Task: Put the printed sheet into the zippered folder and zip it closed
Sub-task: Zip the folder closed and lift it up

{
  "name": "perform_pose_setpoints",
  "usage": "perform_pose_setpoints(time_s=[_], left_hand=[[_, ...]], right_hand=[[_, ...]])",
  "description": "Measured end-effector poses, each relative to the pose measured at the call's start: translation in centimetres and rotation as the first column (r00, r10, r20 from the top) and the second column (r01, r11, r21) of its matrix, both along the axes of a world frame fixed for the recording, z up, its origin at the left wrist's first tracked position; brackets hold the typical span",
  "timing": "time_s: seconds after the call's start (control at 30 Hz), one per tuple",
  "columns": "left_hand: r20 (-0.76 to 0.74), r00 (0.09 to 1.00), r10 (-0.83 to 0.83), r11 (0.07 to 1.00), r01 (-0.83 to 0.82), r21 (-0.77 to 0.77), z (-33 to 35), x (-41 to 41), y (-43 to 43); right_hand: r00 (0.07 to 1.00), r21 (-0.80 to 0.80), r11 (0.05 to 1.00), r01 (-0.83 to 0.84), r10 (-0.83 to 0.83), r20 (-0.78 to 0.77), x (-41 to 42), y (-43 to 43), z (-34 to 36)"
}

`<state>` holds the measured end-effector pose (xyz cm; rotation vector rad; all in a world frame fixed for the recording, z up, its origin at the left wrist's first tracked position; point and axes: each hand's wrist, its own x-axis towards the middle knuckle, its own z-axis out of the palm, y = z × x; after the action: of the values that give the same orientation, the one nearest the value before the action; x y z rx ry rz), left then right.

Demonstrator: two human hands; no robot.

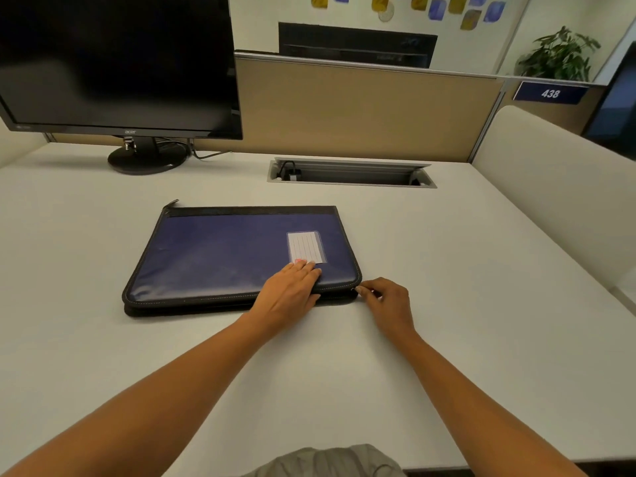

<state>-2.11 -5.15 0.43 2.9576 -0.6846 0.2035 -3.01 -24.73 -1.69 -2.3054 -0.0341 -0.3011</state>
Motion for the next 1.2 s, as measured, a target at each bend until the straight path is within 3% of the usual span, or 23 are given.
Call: perform_pose_setpoints(time_s=[0.17, 0.37, 0.57, 0.77, 0.97, 1.2], left_hand=[[-0.038, 0.999, -0.002, 1.000, 0.003, 0.011, -0.2, 0.2, -2.2], [0.005, 0.997, -0.072, 0.982, 0.070, 0.174, -0.9, -0.6, -1.4], [0.289, 0.925, -0.245, 0.966, 0.206, 0.157, 0.8, -1.8, 0.5], [0.371, 0.859, -0.352, 0.936, 0.334, 0.115, 1.1, -2.1, 3.4], [0.320, 0.882, -0.345, 0.939, 0.329, 0.102, 1.6, -2.3, 5.8], [0.266, 0.949, -0.171, 0.985, 0.161, 0.060, 0.7, -2.9, 4.1]], right_hand=[[0.998, 0.031, 0.998, -0.061, 0.061, -0.002, -1.0, 0.9, -0.2], [1.000, -0.023, 1.000, -0.001, 0.001, 0.004, -1.2, 1.0, 0.0], [0.995, 0.011, 0.995, 0.103, -0.103, -0.015, 0.1, 1.4, 0.5], [0.992, 0.010, 0.992, 0.124, -0.124, 0.002, 1.2, 2.6, 1.1], [0.999, 0.066, 0.997, 0.031, -0.033, 0.031, 1.0, 4.2, 1.3], [0.997, 0.086, 0.994, -0.070, 0.067, 0.032, 0.0, 4.7, 1.0]])
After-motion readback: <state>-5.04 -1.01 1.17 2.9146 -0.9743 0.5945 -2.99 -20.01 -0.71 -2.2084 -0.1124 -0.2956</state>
